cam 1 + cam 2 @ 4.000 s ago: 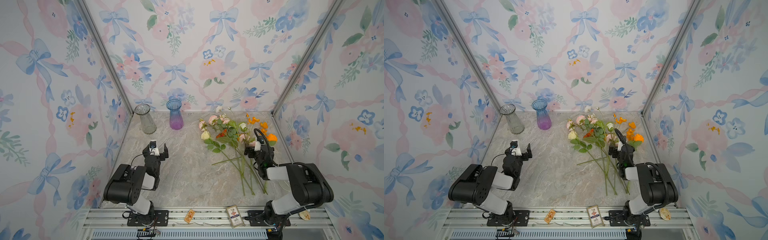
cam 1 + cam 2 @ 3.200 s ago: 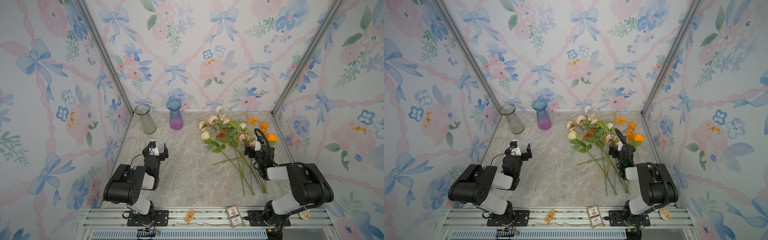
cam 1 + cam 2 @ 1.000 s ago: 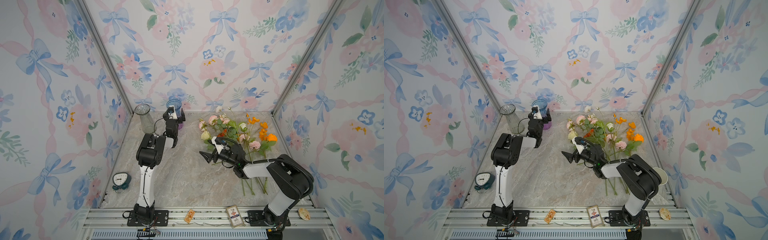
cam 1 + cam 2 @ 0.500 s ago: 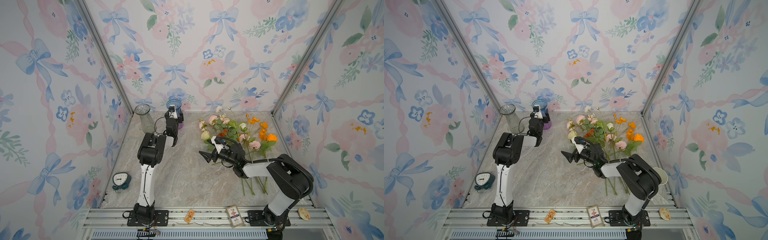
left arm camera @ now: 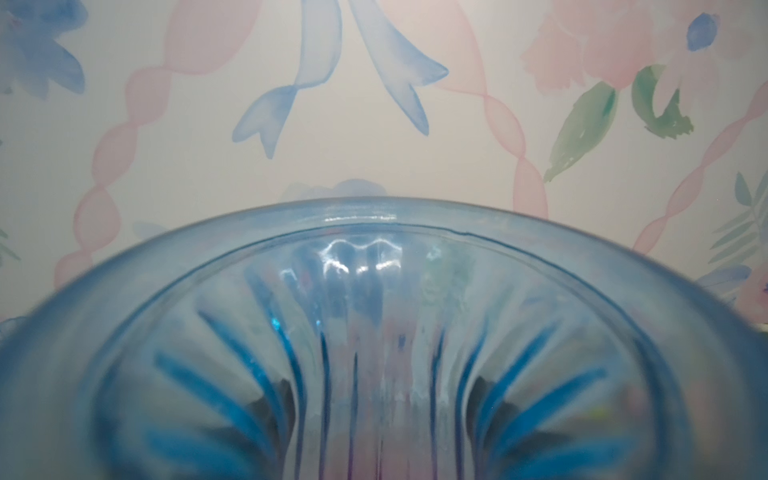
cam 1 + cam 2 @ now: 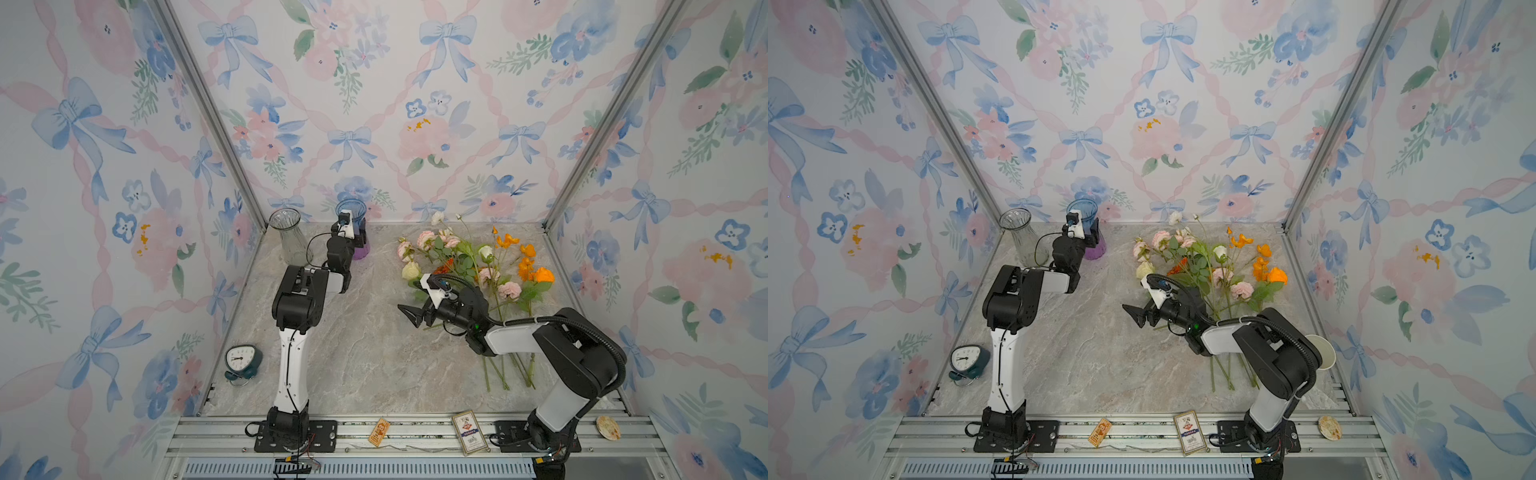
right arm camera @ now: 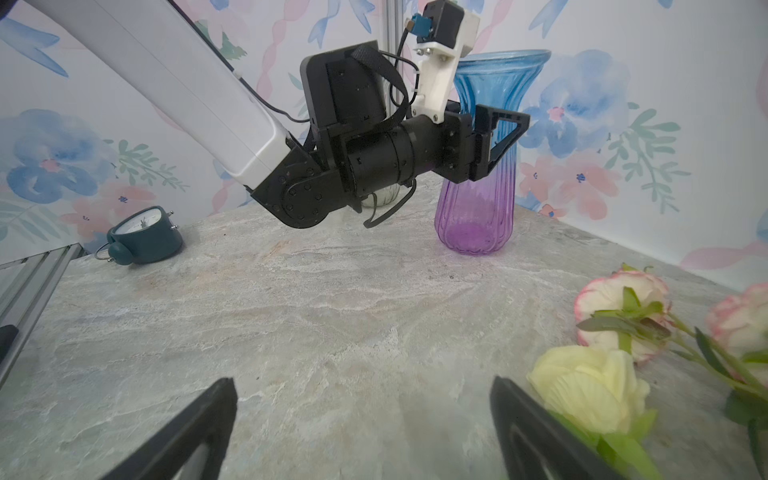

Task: Arrange the flowers into the vase
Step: 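Grasp the blue-purple vase rim with the left gripper and pull it nearer the robot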

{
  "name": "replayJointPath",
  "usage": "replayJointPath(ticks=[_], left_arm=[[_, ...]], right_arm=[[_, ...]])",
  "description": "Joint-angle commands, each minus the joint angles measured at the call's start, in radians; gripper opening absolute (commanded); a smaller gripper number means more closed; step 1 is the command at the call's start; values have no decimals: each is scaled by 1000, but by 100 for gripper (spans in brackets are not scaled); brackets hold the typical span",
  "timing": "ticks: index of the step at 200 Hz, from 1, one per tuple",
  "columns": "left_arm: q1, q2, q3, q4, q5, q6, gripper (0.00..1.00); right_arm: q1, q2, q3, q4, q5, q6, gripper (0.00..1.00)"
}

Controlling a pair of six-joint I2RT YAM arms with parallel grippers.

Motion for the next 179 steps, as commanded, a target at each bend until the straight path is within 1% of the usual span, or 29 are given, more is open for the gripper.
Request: replayJointPath(ticks=[1, 21, 34, 65, 92, 95, 114, 128, 135, 145, 161, 179], left_arm=[[-7, -87, -46, 55, 75, 8, 39], [-19, -165, -105, 55, 83, 15, 36], [-30, -235, -167, 55, 60, 14, 35], [-78, -414, -358, 59, 4, 3, 31], [-142, -572, -549, 115, -37, 3, 31], [-148, -588, -569, 122, -42, 1, 30], [-182, -703, -699, 142, -64, -37, 29], [-206, -781, -772, 142, -57, -55, 30], [-219, -816, -805, 143, -36, -57, 30], [-246, -871, -855, 147, -16, -46, 30], [-289, -950, -920, 148, -16, -21, 30], [-323, -1019, -988, 154, -9, -75, 29]], right_arm=[[6, 5, 27, -2, -13, -11, 97], [4, 1, 25, -2, -5, -12, 97], [3, -5, 20, -1, 0, -10, 97], [-9, -25, 10, 3, 6, 9, 97], [-22, -53, -9, -9, 24, 21, 97], [-22, -79, -11, -17, 29, 19, 97], [-22, -149, 0, -134, 83, 2, 97], [-22, -206, 24, -279, 118, -19, 97], [-20, -234, 25, -336, 134, -29, 97], [-14, -269, 12, -388, 165, -31, 97], [-13, -329, -34, -447, 208, -8, 97], [-1, -409, -89, -506, 227, 10, 97]])
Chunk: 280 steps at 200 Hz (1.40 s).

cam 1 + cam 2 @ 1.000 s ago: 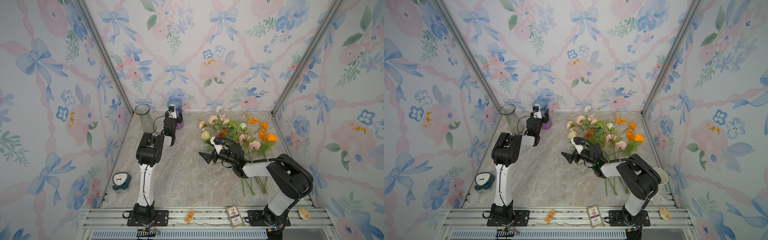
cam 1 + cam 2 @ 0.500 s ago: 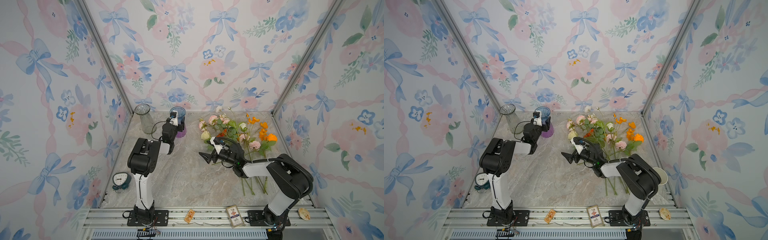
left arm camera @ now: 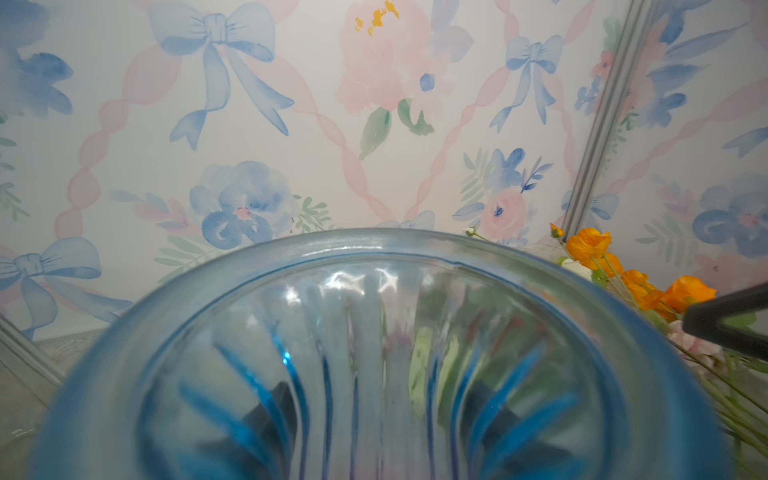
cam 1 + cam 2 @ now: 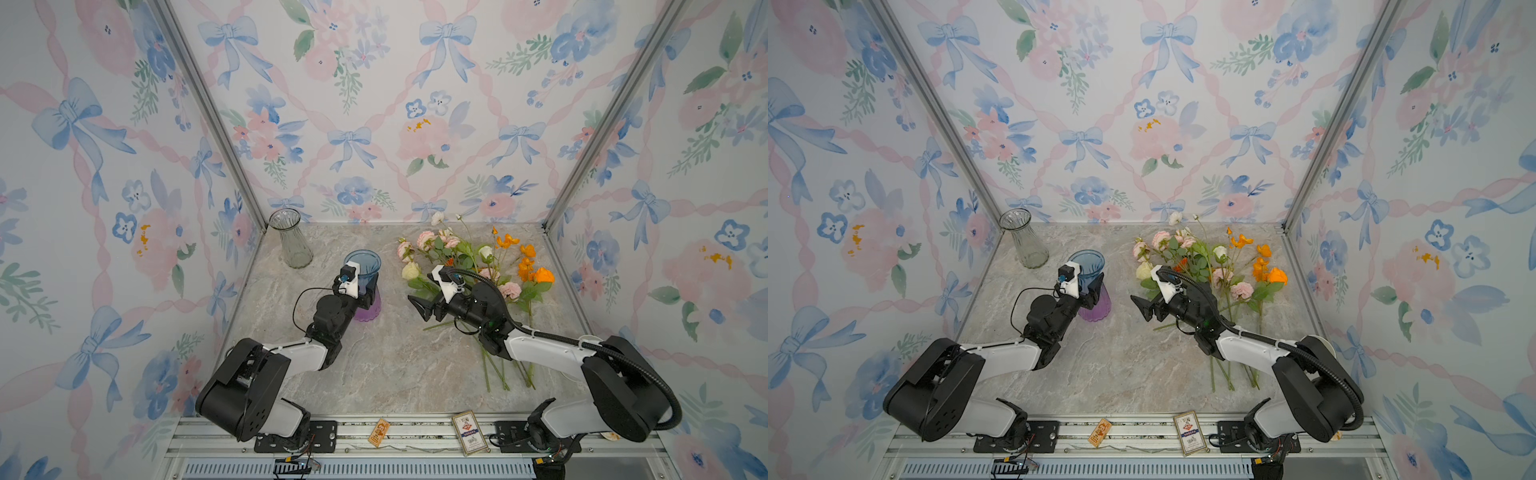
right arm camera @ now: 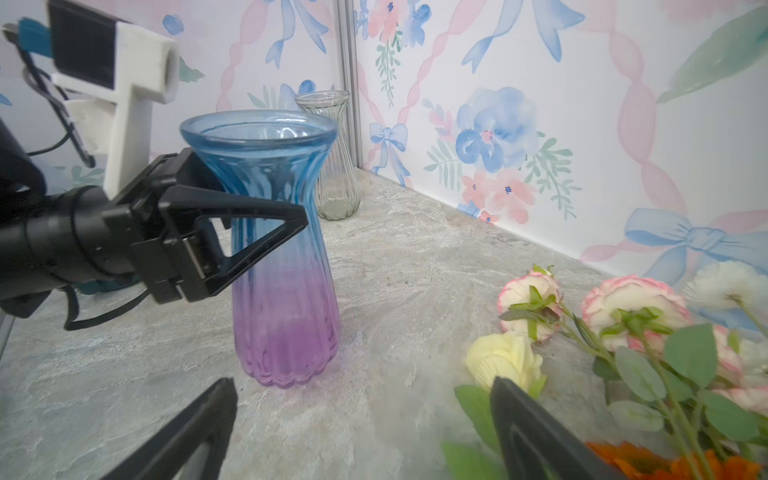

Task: Arrange the flowers into the vase

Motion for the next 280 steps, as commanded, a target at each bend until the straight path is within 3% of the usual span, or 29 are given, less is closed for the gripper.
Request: replayJointPath(ticks=[1, 42, 82, 140, 191, 216, 246, 280], left_arm=[[-39, -105, -40, 191, 23, -50, 29], [-162, -193, -171, 258, 1, -24, 29], [-247, -146, -203, 357, -21, 40, 29], [-261, 65, -158, 559, 2, 66, 30], [-266, 163, -117, 589, 35, 65, 31], [-266, 151, -97, 494, 65, 53, 39], [-266, 132, -106, 443, 88, 56, 62], [-266, 104, -129, 417, 82, 74, 74]], right_arm=[[16, -84, -70, -172, 71, 19, 97], [103, -241, -109, -359, 148, -14, 97], [123, -325, -139, -396, 158, -21, 97], [122, -375, -158, -432, 152, -14, 97], [120, -435, -184, -484, 162, -10, 97], [120, -474, -197, -504, 170, -14, 97], [103, -494, -202, -522, 168, -21, 97], [91, -501, -204, -521, 156, -20, 97]])
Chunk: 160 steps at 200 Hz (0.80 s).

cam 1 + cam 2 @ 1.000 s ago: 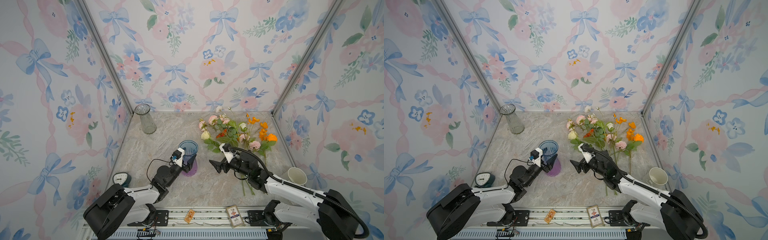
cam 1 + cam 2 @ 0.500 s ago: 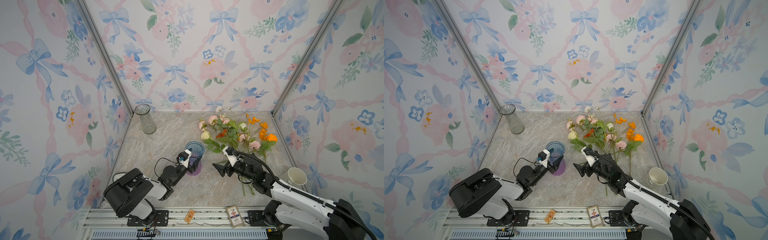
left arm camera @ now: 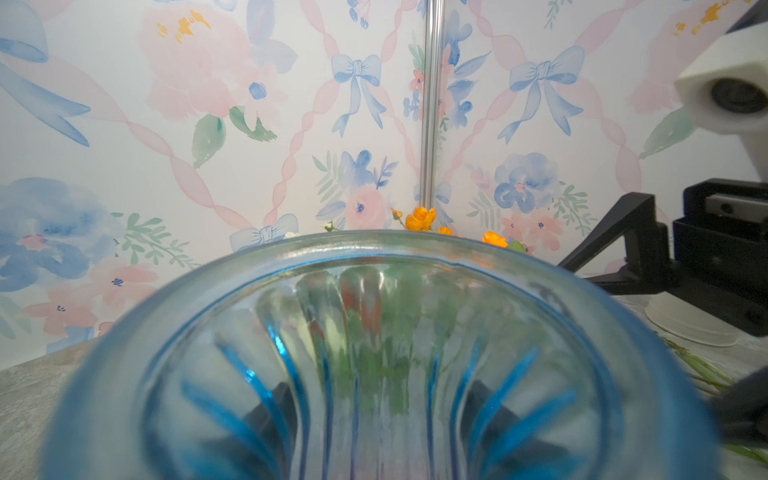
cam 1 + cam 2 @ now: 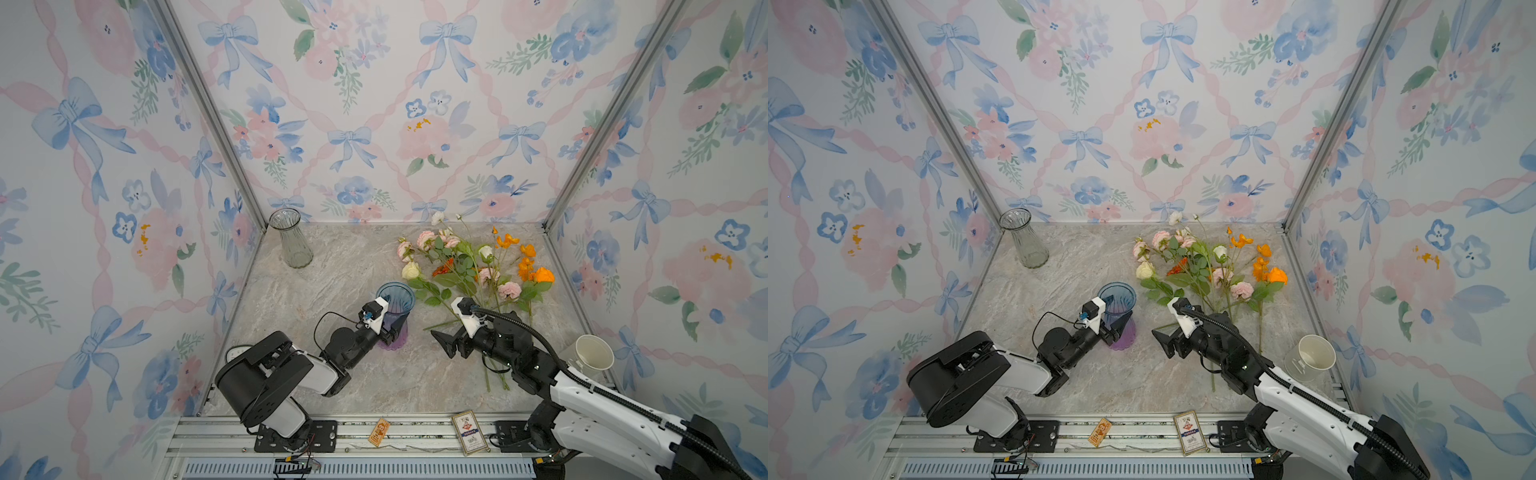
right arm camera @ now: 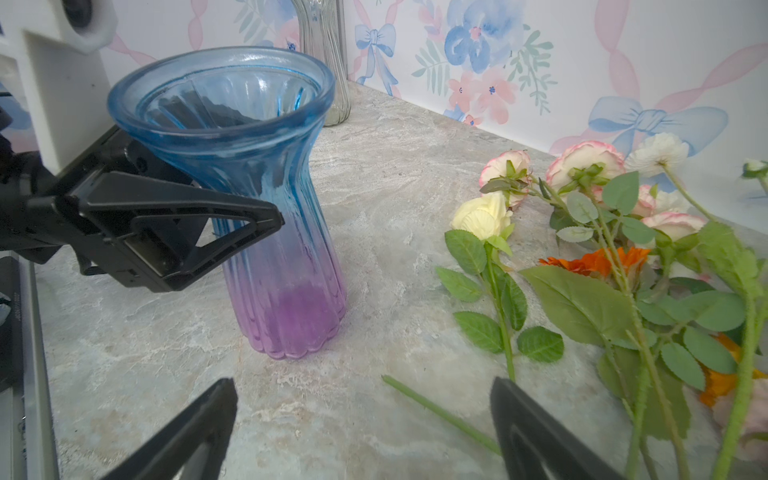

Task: Arrange the flowers into the vase

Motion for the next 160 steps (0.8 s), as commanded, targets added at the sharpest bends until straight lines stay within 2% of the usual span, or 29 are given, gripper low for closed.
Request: replayJointPath(ticks=[1, 25, 37, 74, 122, 160], left_arm=[[-6, -57, 5, 78, 18, 26, 75], [-6, -65, -3, 47, 25, 35, 92], [-6, -71, -12, 42, 21, 35, 98], [-6, -111, -46, -5, 6, 18, 98], [-4, -184, -102, -117, 62, 13, 98], [-4, -364, -173, -275, 13, 3, 98]], right_arm=[[-11, -15, -13, -22, -2, -3, 97], [-19, -9, -9, -22, -10, -6, 97], [-21, -9, -4, -26, -13, -7, 97], [-34, -7, -4, -27, -17, 2, 97], [-65, 2, -8, -24, -38, 20, 97], [-130, -2, 22, -102, -20, 38, 97]])
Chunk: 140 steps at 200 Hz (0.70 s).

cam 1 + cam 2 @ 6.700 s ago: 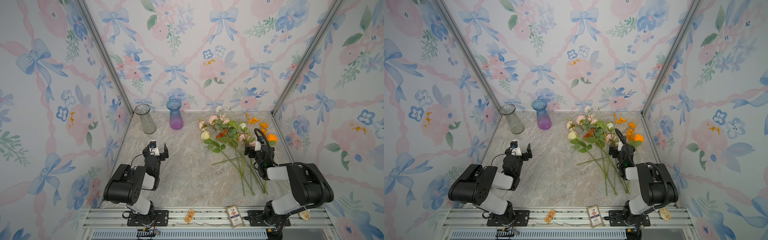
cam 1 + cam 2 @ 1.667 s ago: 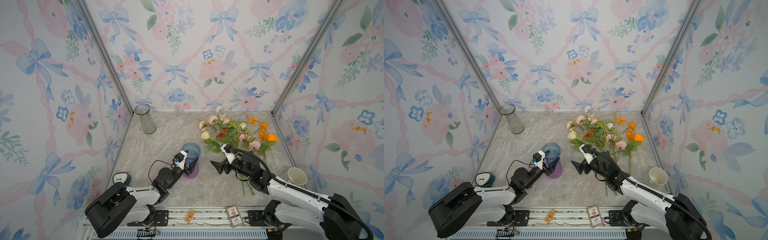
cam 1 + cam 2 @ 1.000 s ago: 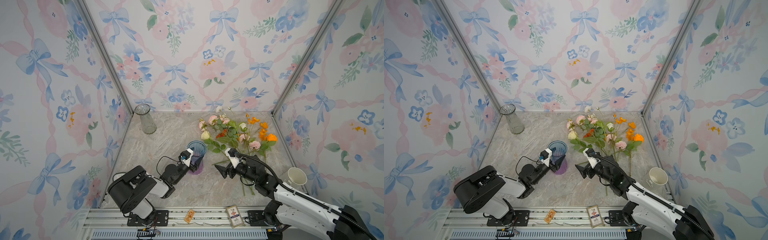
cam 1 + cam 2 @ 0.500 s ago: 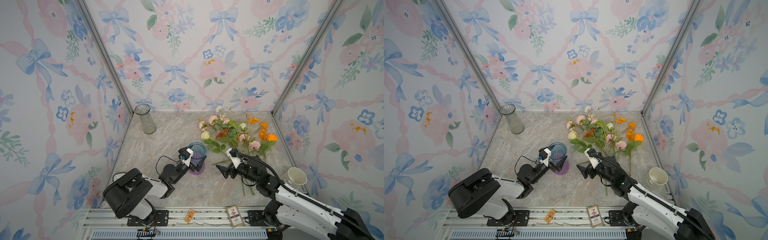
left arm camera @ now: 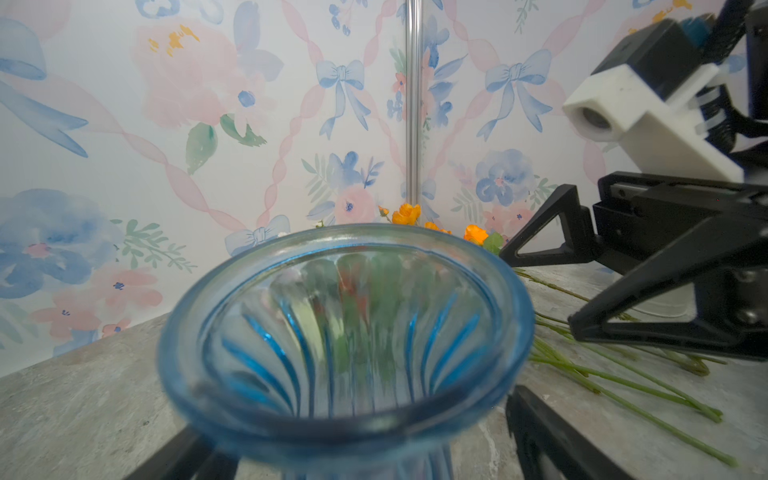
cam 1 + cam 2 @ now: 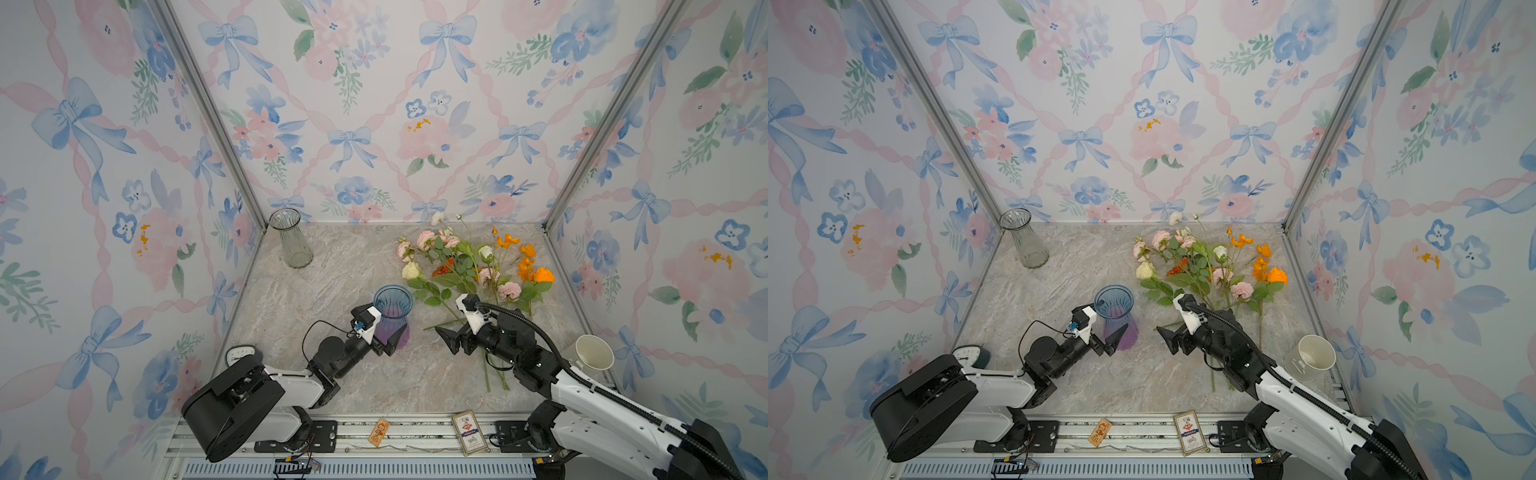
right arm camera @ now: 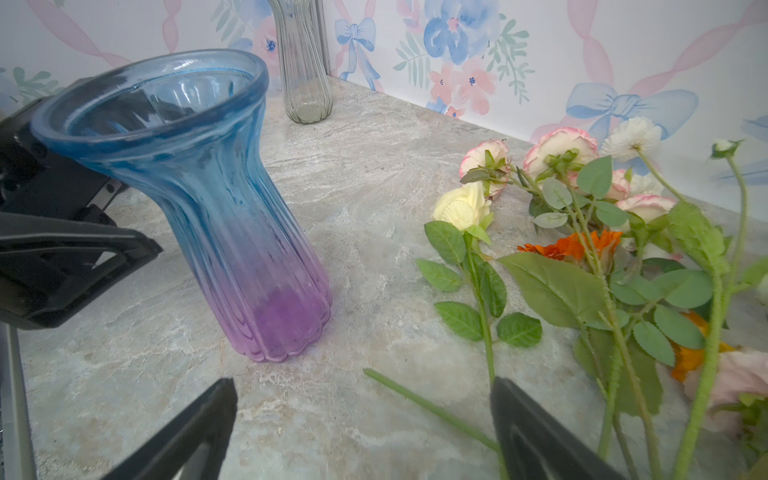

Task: Arrange the flowers into the vase

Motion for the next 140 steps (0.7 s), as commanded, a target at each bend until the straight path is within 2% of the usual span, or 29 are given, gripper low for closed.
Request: replayJointPath(ticks=[1, 34, 58, 72, 93, 112, 140], left_arm=[[-3, -111, -44, -126, -25, -15, 98], [-5, -398, -68, -446, -120, -47, 98], [-6, -656, -27, -740, -197, -101, 98], [-9, -806, 0, -846, -276, -141, 98], [-6, -936, 71, -940, -358, -198, 98], [-4, -902, 230, -1038, -286, -169, 98], [-3, -558, 698, -1415, -5, 8, 98]], right_arm=[[-55, 0, 25, -79, 7, 33, 97], [-221, 74, 138, -285, -16, 104, 97], [-242, 128, 191, -372, 25, 67, 98], [-247, 169, 222, -382, 44, 67, 100], [-246, 265, 299, -410, 65, 36, 88], [-242, 348, 370, -462, 89, -5, 80], [-228, 429, 408, -486, 123, -33, 75]])
